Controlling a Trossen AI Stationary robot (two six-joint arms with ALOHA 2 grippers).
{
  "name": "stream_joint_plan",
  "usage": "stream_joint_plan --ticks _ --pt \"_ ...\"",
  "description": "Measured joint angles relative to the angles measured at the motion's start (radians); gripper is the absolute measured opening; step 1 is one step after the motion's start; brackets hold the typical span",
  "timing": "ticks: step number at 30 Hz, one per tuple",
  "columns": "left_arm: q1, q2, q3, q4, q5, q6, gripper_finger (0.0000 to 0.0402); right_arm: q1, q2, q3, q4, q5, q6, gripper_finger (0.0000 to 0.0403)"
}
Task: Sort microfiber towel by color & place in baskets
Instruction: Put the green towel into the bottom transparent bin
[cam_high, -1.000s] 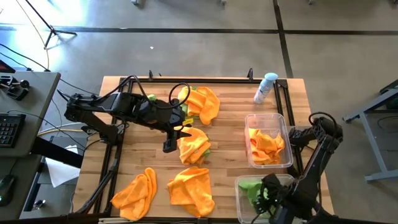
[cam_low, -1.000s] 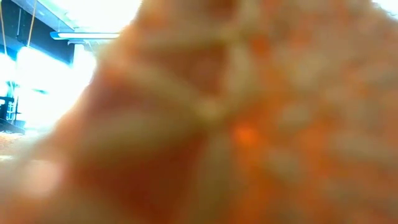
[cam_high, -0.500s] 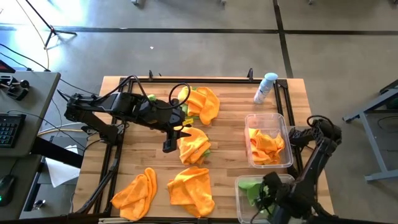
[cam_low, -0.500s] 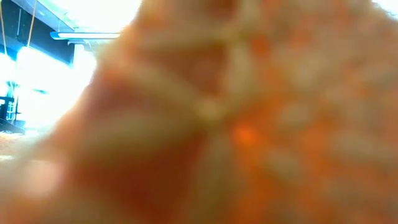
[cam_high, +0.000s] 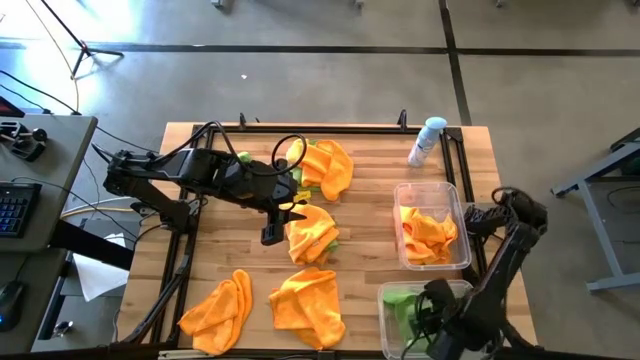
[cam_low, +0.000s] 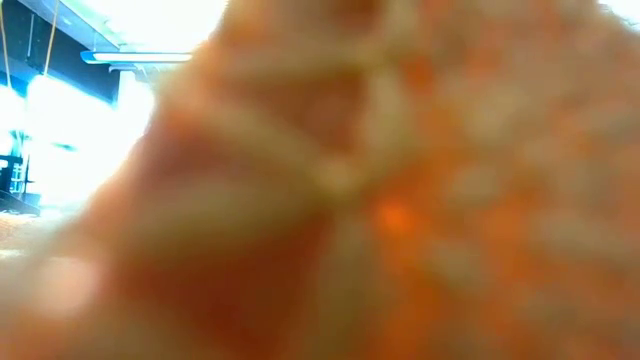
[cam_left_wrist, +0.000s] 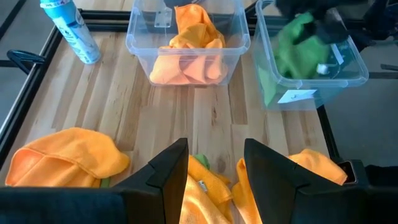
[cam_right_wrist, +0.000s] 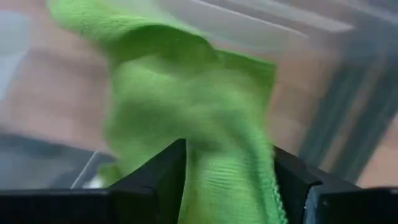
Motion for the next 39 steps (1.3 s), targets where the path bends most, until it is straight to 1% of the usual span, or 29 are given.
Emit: stream_joint_plan --ticks 1,3,4,5,6,7,8,11,13,15,19,23,29,34,39 --pt "0.0 0.0 0.0 0.0 0.0 0.0 0.0145 0.006 0.005 0.0 0.035 0.072 -0.009 0.0169" --pt "0.0 0.0 0.0 0.0 0.0 0.0 0.0145 0.023 -0.005 0.004 0.119 0.279 -0.078 0.0161" --pt "0.0 0.0 0.0 -0.001 0.0 0.0 0.0145 0.021 -0.012 0.007 0.124 0.302 -0.089 0.0157" --pt "0.0 0.0 0.0 -0.004 0.0 -0.002 0.0145 0.012 -0.015 0.008 0.097 0.251 -0.075 0.0153" --pt "0.0 0.0 0.0 -0.009 0.0 -0.006 0.0145 0.007 -0.014 0.007 0.057 0.166 -0.054 0.0148" --pt "0.0 0.0 0.0 -0.011 0.0 -0.007 0.0145 0.005 -0.008 0.003 0.026 0.11 -0.039 0.0144" --pt "0.0 0.0 0.0 -0.01 0.0 -0.007 0.0145 0.005 -0.004 0.002 0.022 0.106 -0.027 0.0141" --pt "0.0 0.0 0.0 -0.011 0.0 -0.008 0.0145 0.02 -0.018 0.004 0.05 0.225 -0.037 0.0136" --pt "0.0 0.0 0.0 -0.019 0.0 -0.009 0.0145 0.016 -0.021 0.006 0.066 0.262 -0.056 0.0136" --pt "0.0 0.0 0.0 -0.02 0.0 -0.009 0.0145 0.011 -0.017 0.005 0.065 0.245 -0.058 0.0135" --pt "0.0 0.0 0.0 -0.02 0.0 -0.009 0.0145 0.007 -0.019 0.005 0.063 0.177 -0.056 0.0135" --pt "0.0 0.0 0.0 -0.02 0.0 -0.013 0.0145 0.004 -0.027 0.005 0.063 0.089 -0.051 0.0139" --pt "0.0 0.0 0.0 -0.02 0.0 -0.018 0.0145 -0.002 -0.06 0.005 0.047 -0.108 -0.007 0.017" --pt "0.0 0.0 0.0 -0.02 0.0 -0.022 0.0145 -0.005 -0.064 0.005 0.041 -0.136 -0.007 0.0209" --pt "0.0 0.0 0.0 -0.02 0.0 -0.026 0.0145 -0.004 -0.064 0.005 0.028 -0.139 -0.02 0.024"
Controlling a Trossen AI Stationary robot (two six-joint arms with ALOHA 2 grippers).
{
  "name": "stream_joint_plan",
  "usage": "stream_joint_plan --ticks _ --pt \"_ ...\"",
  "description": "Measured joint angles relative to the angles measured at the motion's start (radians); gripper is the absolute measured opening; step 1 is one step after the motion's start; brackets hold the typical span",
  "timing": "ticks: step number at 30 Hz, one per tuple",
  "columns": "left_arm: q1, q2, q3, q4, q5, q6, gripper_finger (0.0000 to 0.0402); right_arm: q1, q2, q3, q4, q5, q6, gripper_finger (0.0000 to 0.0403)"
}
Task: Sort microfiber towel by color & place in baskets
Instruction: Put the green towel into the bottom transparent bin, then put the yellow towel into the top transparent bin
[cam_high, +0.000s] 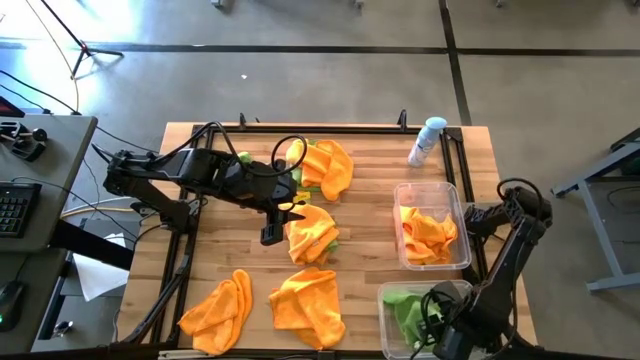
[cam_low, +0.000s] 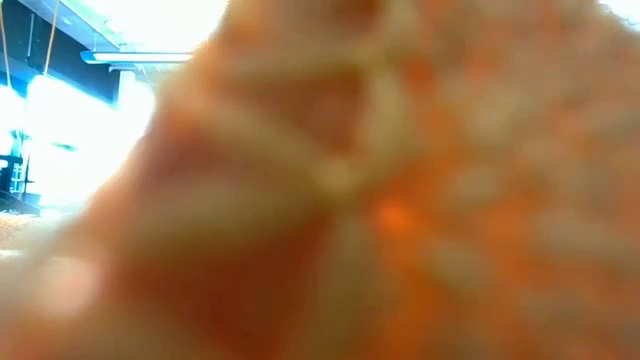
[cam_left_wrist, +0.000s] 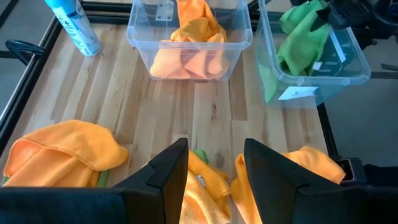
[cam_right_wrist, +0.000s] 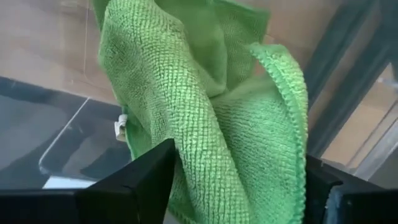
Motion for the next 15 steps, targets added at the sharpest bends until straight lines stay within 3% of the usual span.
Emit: stream_joint_plan --ticks 5,6,9,10,11,14,15 --pt "0.0 0.0 0.0 0.0 0.0 0.0 0.0145 -0.022 -0.011 0.001 -0.014 -0.084 0.048 0.0248" --pt "0.0 0.0 0.0 0.0 0.0 0.0 0.0145 -0.029 -0.012 0.008 0.022 -0.037 0.038 0.0248" --pt "0.0 0.0 0.0 0.0 0.0 0.001 0.0145 -0.034 -0.012 0.046 0.159 0.301 -0.139 0.0248" --pt "0.0 0.0 0.0 0.0 0.0 0.001 0.0145 -0.036 -0.013 0.059 0.146 0.33 -0.145 0.0248" --pt "0.0 0.0 0.0 0.0 0.0 0.001 0.0145 -0.042 -0.015 0.065 0.08 0.265 -0.107 0.0248" --pt "0.0 0.0 0.0 0.0 0.0 0.006 0.0145 -0.051 -0.014 0.067 -0.117 -0.167 0.034 0.0248" --pt "0.0 0.0 0.0 0.0 0.0 0.01 0.0145 -0.049 -0.014 0.067 -0.123 -0.227 0.039 0.0248"
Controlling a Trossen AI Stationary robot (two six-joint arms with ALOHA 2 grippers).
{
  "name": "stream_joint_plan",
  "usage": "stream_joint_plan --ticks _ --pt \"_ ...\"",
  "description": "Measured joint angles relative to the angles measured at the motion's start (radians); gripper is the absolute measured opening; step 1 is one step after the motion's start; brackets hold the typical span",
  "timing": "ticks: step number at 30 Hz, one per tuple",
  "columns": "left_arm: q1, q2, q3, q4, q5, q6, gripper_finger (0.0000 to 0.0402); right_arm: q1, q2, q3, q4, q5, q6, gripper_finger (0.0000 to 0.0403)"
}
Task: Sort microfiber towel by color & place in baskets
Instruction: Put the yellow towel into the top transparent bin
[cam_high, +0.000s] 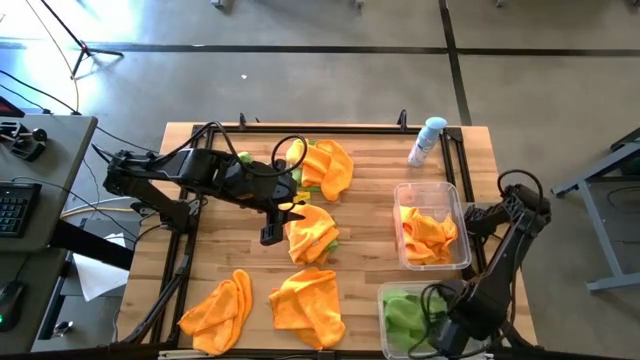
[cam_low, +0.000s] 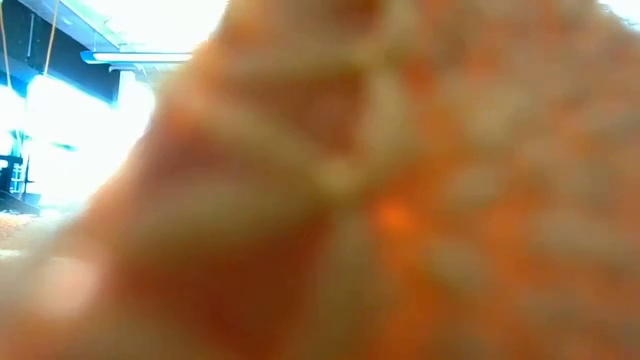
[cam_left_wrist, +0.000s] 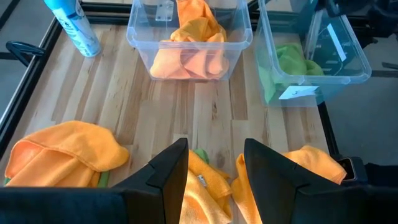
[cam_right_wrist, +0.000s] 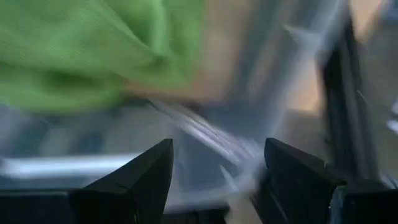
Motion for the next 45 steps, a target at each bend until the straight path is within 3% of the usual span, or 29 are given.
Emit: stream_joint_plan --ticks 1,4,6,19,27,34,41,45 --pt "0.0 0.0 0.0 0.0 0.0 0.002 0.0145 0.003 0.0 0.001 0.002 0.012 -0.008 0.0248" --pt "0.0 0.0 0.0 0.0 0.0 0.006 0.0145 0.018 0.0 0.018 0.056 0.285 -0.047 0.0248" --pt "0.0 0.0 0.0 -0.001 0.0 0.006 0.0145 0.018 0.0 0.027 0.053 0.383 -0.046 0.0248" --pt "0.0 -0.038 0.0 -0.029 -0.046 0.052 0.0145 0.012 -0.001 0.031 -0.008 0.401 -0.076 0.0248" --pt "-0.036 -0.08 0.0 -0.164 -0.093 0.044 0.0145 -0.006 -0.001 0.031 -0.01 0.405 -0.071 0.0248" --pt "-0.1 -0.11 -0.01 -0.223 -0.157 0.033 0.0145 -0.009 -0.001 0.031 -0.014 0.51 -0.068 0.0248" --pt "-0.146 -0.322 -0.363 -0.067 -0.175 -0.06 0.0145 -0.009 -0.001 0.031 -0.005 0.659 -0.071 0.0248" --pt "-0.146 -0.482 -0.567 0.067 -0.153 -0.135 0.0145 -0.009 -0.001 0.031 -0.005 0.864 -0.093 0.0248"
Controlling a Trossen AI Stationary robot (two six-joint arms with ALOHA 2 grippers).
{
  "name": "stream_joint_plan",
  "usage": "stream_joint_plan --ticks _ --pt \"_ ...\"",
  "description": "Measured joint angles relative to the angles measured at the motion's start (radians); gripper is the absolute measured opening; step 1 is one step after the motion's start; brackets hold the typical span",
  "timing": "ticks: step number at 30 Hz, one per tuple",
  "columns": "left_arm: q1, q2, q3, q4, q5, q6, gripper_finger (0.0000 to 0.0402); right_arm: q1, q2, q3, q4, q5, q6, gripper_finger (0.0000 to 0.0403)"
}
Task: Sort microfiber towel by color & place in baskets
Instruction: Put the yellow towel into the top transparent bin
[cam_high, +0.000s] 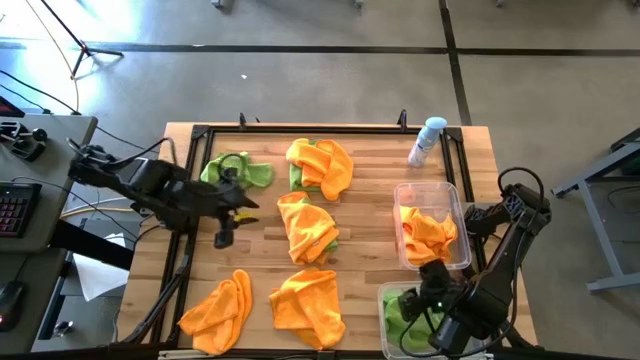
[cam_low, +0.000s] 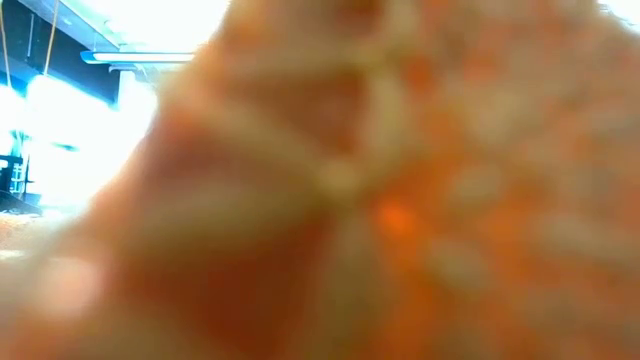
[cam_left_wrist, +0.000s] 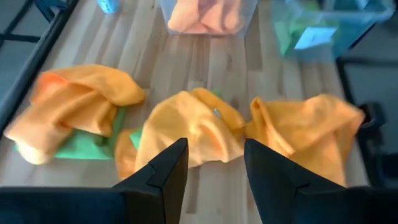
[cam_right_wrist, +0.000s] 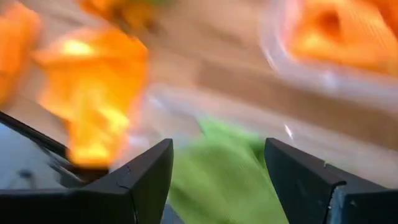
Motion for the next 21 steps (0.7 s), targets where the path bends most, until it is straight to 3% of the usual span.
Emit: stream_joint_plan --ticks 4,7,11,16,21 --pt "0.0 -0.148 -0.152 0.137 0.02 -0.011 0.0145 -0.03 0.0 0.0 0.01 0.272 -0.058 0.0248" --pt "0.0 -0.246 -0.25 0.233 0.028 0.013 0.0145 -0.099 0.0 0.0 0.01 0.362 -0.169 0.0248" --pt "0.001 -0.334 -0.355 0.326 0.029 0.041 0.0145 -0.262 0.0 0.0 0.051 0.325 -0.392 0.0248" --pt "0.001 -0.39 -0.444 0.386 0.029 0.026 0.0145 -0.523 0.0 0.0 0.203 0.118 -0.868 0.0248" --pt "0.002 -0.407 -0.479 0.406 0.018 0.01 0.0145 -0.779 0.0 0.0 0.36 0.045 -1.271 0.0248"
